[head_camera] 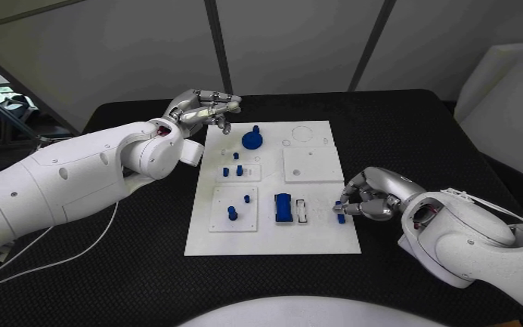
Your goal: Assemble the parts on the task board
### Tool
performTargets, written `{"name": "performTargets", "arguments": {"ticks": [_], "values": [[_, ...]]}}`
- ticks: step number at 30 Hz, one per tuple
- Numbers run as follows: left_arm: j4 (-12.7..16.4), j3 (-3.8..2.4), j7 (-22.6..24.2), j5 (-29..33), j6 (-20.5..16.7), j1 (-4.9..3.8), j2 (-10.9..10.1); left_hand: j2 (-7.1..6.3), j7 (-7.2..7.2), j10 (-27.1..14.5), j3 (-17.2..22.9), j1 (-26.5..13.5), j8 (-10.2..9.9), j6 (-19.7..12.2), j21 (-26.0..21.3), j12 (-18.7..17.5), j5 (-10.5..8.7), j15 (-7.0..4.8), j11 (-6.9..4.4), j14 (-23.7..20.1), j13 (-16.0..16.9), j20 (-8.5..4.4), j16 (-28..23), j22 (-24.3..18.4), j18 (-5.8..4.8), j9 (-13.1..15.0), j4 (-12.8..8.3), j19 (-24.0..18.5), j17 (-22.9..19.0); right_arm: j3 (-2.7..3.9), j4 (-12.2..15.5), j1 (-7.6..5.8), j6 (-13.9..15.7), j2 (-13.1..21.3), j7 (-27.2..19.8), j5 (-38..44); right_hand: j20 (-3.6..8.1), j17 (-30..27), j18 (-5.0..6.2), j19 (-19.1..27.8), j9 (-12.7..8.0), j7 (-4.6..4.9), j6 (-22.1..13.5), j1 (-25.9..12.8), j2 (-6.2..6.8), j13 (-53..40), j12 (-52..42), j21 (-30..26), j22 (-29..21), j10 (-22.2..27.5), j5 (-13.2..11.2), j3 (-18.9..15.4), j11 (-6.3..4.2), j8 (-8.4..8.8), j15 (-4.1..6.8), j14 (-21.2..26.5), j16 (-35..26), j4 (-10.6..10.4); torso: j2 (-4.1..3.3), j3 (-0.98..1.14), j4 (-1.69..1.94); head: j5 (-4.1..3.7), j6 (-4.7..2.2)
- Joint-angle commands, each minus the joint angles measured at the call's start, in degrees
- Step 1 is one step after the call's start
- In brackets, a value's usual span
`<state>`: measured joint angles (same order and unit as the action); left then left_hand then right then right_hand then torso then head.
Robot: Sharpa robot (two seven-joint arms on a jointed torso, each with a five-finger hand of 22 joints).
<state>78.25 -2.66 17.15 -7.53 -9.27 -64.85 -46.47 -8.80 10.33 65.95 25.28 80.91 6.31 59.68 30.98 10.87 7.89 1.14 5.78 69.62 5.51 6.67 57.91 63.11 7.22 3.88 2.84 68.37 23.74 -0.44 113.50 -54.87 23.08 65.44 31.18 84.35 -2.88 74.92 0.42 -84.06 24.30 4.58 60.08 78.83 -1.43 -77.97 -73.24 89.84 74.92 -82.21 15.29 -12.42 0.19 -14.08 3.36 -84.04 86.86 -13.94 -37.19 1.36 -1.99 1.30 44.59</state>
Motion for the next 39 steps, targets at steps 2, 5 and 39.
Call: {"name": "performTargets", "arguments": {"ticks": [2, 5, 39], "values": [[0.1, -0.03, 0.4, 0.2, 0.6, -0.06, -0.1, 0.57, 0.01, -0.3, -0.2, -0.1, 0.0, -0.5, -0.2, 0.3, -0.3, -0.01, 0.12, -0.5, 0.1, 0.07, -0.3, -0.1, 3.1, 0.0, -0.2, -0.5, -0.1, 0.01, -0.6, -0.03, -1.8, -0.7, 3.5, 4.9, -0.05, 9.2, -0.42, -5.9, -0.1, -0.21, 1.0, -0.4, -0.16, 1.0, 0.3, 0.2, 15.1, -0.4, 0.3, -0.5, -0.19, 0.3, 0.22, -4.7, 0.3, -0.5, -0.01, 0.03, 0.06, -0.09, 0.15], [0.1, -0.03, 0.4, 0.2, 0.6, -0.04, -0.2, 0.57, 0.01, -0.3, -0.2, -0.1, 0.0, -0.5, -0.2, 0.3, -0.3, -0.01, 0.12, -0.5, 0.1, 0.07, -0.3, -0.1, 3.1, 0.0, -0.2, -0.5, -0.1, -0.01, -1.1, -0.01, -2.7, -1.2, 4.6, 6.0, 0.02, 9.1, -0.42, -5.9, -0.1, -0.36, 1.5, -0.5, -0.16, 1.0, 0.4, 0.2, 15.1, -0.4, 0.6, -0.7, -0.3, 0.32, 0.31, -4.7, 0.2, -0.7, -0.02, 0.0, 0.12, -0.13, 0.23], [0.3, 0.0, 0.0, 0.2, 1.0, -0.02, -0.6, 0.57, 0.03, -0.4, -0.2, 0.0, 0.0, -0.6, -0.4, 0.4, -0.3, -0.01, 0.14, -0.5, 0.1, 0.07, -0.3, -0.1, 3.11, 0.0, -0.3, -0.5, -0.1, -0.11, -4.0, 0.8, -14.9, -5.5, 7.1, 9.4, 0.79, 9.3, -0.42, -5.9, 0.3, -1.33, 3.1, 6.5, -2.13, 0.8, 0.6, 0.2, 15.1, -0.4, -1.0, 1.9, -1.23, 1.34, 1.14, -4.8, 0.3, 2.4, 0.0, -0.08, 0.15, -0.23, 0.99]]}}
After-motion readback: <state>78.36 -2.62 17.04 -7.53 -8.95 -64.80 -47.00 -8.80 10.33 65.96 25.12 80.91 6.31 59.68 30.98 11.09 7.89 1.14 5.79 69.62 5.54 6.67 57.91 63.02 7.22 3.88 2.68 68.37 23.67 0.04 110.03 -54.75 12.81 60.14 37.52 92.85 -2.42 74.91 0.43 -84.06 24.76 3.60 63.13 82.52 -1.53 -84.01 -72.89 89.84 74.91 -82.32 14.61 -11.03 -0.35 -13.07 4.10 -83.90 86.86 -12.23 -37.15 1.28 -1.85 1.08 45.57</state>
